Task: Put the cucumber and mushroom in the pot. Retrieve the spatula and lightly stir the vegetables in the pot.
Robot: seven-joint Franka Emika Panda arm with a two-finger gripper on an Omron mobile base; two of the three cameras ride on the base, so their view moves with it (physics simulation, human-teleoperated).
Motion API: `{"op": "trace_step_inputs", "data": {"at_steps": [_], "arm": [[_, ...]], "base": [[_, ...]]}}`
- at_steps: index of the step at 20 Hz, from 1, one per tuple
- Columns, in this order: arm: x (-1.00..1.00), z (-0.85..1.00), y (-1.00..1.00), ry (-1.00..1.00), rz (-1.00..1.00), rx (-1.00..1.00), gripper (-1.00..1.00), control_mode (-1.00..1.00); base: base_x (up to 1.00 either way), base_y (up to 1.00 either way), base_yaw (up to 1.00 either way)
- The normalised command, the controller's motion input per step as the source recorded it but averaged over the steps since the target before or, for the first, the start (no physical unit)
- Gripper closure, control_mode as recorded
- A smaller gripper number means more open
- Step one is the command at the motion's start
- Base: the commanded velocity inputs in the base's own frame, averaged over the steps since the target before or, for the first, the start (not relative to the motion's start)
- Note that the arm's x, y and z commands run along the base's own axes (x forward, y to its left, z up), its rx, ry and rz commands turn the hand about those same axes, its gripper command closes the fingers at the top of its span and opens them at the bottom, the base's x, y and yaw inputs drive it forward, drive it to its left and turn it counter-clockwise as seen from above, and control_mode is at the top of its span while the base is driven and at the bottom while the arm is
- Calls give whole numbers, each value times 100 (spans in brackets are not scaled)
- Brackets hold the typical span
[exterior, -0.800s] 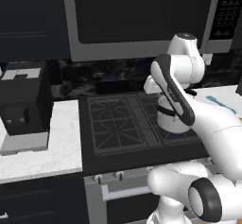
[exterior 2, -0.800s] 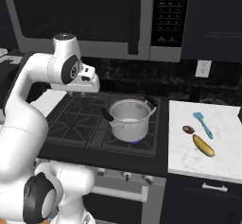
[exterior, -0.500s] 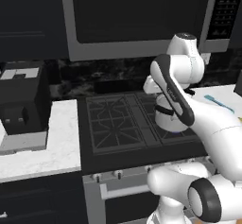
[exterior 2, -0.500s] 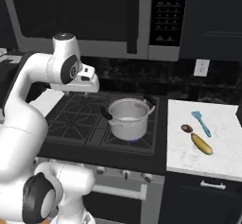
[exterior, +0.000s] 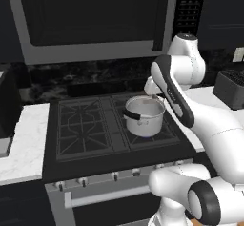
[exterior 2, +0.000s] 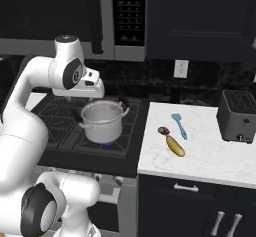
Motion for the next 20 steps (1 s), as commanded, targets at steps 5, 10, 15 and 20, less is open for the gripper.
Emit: {"op": "trace_step_inputs", "data": {"at_steps": [5, 10, 15, 20], "arm": [[0, 0, 0, 0, 0, 0, -100, 100], [0, 0, 0, 0, 0, 0, -100, 100], [0, 0, 0, 0, 0, 0, -100, 100], [0, 0, 0, 0, 0, 0, -100, 100]], "base": [[0, -65, 0], [4, -54, 3], [20, -52, 1], [29, -45, 0]]}}
